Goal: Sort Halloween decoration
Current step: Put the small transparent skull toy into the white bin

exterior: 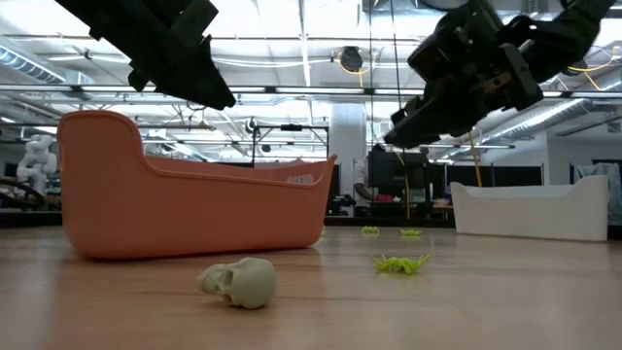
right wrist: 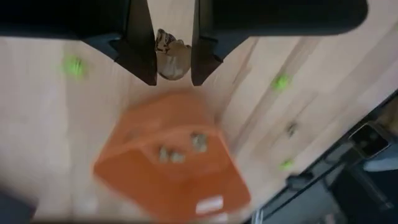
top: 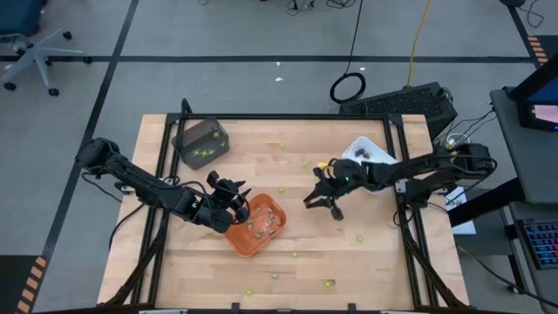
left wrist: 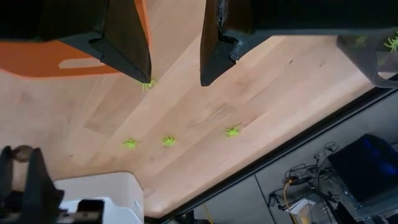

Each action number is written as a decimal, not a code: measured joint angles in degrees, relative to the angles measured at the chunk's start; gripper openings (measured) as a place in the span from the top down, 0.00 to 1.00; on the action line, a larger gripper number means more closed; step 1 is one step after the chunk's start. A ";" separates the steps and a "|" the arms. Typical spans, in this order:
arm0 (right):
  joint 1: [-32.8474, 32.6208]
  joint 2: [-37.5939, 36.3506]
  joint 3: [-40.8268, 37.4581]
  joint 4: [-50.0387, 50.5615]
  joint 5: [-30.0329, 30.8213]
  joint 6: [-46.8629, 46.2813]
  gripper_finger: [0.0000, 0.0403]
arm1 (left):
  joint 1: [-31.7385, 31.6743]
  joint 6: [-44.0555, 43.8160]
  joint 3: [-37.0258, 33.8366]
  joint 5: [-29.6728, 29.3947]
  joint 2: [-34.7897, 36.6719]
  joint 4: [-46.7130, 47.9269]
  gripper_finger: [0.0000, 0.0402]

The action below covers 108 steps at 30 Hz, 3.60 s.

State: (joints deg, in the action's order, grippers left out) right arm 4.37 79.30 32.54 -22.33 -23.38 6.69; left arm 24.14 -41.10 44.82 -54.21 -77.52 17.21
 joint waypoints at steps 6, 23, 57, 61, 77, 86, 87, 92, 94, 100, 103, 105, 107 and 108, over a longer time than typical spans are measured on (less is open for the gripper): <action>-5.06 0.01 -1.19 -4.88 4.16 8.97 0.87 | -0.05 0.04 0.00 0.00 0.00 -0.62 0.66; -7.66 0.01 -1.17 -6.62 8.68 37.34 0.87 | -0.15 1.48 0.00 -0.07 0.00 -3.52 0.66; -7.64 0.01 -1.10 -6.60 8.53 -5.84 0.87 | -0.11 0.89 0.00 -0.05 0.00 -3.43 0.66; -7.64 0.01 -1.10 -6.57 8.53 -11.78 0.87 | -0.11 0.89 0.00 0.45 0.00 -3.43 0.66; -7.64 0.01 -1.10 -6.57 8.53 -26.83 0.87 | -0.11 0.82 0.00 3.19 -0.18 -3.58 0.66; -7.29 -2.69 -1.10 -4.17 7.47 -20.45 0.88 | 0.02 0.89 0.00 4.63 -0.51 -5.34 0.66; -6.87 -3.92 -1.10 -2.61 7.09 -19.48 0.89 | 0.13 0.89 0.02 4.63 -0.52 -5.36 0.66; -4.06 -12.70 -1.10 9.72 7.04 -15.98 0.94 | 0.39 0.92 0.02 4.65 -0.52 -5.91 0.66; -2.81 -16.62 -1.10 15.61 7.60 -14.55 0.96 | 0.37 0.94 0.02 4.63 -0.52 -6.41 0.66; -0.48 -25.73 -1.10 33.86 16.66 -13.15 1.00 | -0.20 0.96 0.02 4.62 -0.52 -6.36 0.66; -0.18 -28.12 -1.10 40.11 24.05 -16.47 1.00 | -0.76 1.03 0.02 4.54 -0.52 -6.38 0.66; -0.18 -28.38 -1.10 42.44 28.45 -20.00 1.00 | -1.25 1.03 0.02 4.52 -0.52 -6.38 0.66; -0.32 -28.21 -1.10 44.41 30.22 -22.71 1.00 | -1.69 1.03 0.02 4.50 -0.52 -6.38 0.66; -0.74 -27.91 -1.10 45.13 30.88 -23.67 1.00 | -1.83 1.03 0.02 4.50 -0.52 -6.36 0.66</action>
State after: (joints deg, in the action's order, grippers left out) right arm 3.63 51.39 31.44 22.80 7.50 -16.98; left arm 22.31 -40.07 44.84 -49.71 -78.04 10.85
